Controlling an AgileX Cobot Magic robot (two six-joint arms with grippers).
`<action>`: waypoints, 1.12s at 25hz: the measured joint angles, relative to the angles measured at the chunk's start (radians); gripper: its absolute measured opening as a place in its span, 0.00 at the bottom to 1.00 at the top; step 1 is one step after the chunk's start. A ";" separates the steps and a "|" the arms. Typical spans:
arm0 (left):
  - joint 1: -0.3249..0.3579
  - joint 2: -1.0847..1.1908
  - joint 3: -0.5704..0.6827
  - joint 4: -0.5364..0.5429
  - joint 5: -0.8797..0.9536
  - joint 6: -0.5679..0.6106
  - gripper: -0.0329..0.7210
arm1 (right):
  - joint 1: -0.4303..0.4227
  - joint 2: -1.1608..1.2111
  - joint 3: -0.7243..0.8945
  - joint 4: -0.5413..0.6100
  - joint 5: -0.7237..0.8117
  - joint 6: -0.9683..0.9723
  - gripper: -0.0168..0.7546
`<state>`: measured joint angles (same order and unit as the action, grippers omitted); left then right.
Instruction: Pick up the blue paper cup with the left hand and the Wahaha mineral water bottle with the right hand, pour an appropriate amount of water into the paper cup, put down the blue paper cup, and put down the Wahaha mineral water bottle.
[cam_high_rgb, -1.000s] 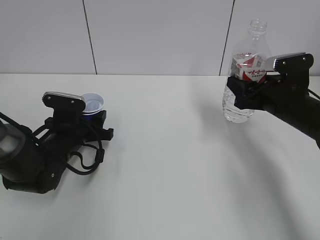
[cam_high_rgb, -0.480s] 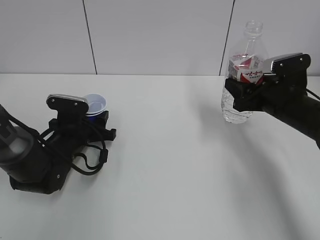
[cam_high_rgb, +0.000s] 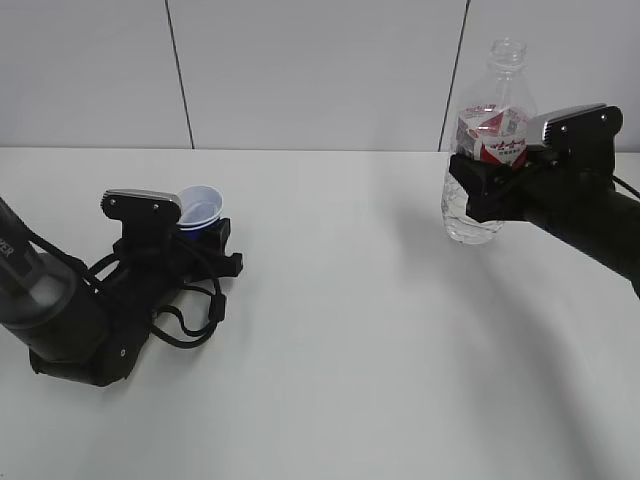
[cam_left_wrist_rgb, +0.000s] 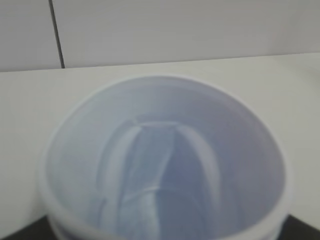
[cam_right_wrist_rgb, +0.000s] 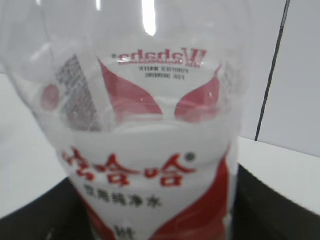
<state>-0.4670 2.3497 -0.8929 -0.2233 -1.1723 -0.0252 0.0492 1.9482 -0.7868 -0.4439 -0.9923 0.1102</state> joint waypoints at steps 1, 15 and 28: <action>0.000 0.000 0.000 0.001 0.000 -0.014 0.56 | 0.000 0.000 0.000 0.000 0.000 -0.004 0.60; 0.000 0.000 0.000 0.007 0.000 -0.039 0.56 | 0.000 0.000 0.000 -0.004 -0.008 -0.007 0.60; 0.000 0.001 0.000 0.014 0.004 -0.039 0.74 | 0.000 0.000 0.000 -0.016 -0.050 -0.009 0.60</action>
<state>-0.4670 2.3505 -0.8929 -0.2089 -1.1686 -0.0641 0.0492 1.9482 -0.7868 -0.4603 -1.0425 0.1015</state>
